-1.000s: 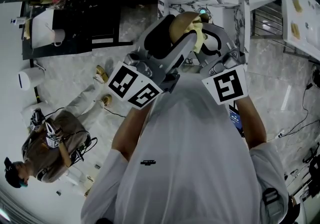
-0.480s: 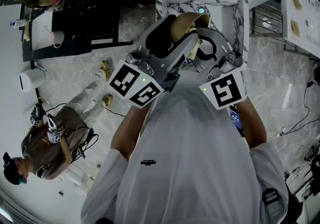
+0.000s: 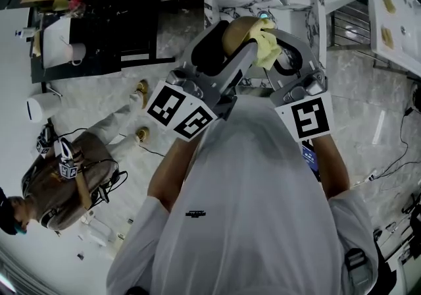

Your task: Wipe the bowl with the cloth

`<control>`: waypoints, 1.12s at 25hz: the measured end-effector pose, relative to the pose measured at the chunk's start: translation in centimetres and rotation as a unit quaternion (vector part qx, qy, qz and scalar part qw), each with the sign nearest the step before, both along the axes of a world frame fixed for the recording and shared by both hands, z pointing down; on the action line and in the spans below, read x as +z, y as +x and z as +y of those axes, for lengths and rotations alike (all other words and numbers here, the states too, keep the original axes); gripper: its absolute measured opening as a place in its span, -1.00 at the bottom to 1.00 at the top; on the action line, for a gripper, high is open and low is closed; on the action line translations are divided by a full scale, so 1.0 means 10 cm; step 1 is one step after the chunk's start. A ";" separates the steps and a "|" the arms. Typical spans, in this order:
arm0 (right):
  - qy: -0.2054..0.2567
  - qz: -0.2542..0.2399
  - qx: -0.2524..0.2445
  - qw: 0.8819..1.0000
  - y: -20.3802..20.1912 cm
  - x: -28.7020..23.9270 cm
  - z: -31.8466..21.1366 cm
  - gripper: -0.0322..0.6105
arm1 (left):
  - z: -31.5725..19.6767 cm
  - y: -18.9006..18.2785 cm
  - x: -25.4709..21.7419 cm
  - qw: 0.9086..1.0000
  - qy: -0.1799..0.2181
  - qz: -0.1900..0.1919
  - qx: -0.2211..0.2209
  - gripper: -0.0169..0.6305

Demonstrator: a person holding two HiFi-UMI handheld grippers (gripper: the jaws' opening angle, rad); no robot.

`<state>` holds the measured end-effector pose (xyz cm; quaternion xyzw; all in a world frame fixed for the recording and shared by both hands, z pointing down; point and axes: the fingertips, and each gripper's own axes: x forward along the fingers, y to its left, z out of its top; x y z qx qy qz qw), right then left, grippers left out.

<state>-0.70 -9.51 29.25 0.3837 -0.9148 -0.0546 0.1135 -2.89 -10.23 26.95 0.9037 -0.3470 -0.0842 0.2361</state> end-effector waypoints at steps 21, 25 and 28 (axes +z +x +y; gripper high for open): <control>-0.026 -0.091 -0.104 0.990 0.00 -0.61 -0.10 -0.77 | 0.05 0.09 0.20 0.989 0.045 -0.143 0.007 -0.09; -0.075 -0.044 -0.170 0.982 -0.13 -0.50 -0.03 -0.77 | 0.12 0.10 0.21 0.978 0.074 -0.194 0.010 -0.09; -0.090 0.034 -0.224 0.970 -0.16 -0.44 0.00 -0.78 | 0.13 0.14 0.20 0.970 0.094 -0.222 0.015 -0.09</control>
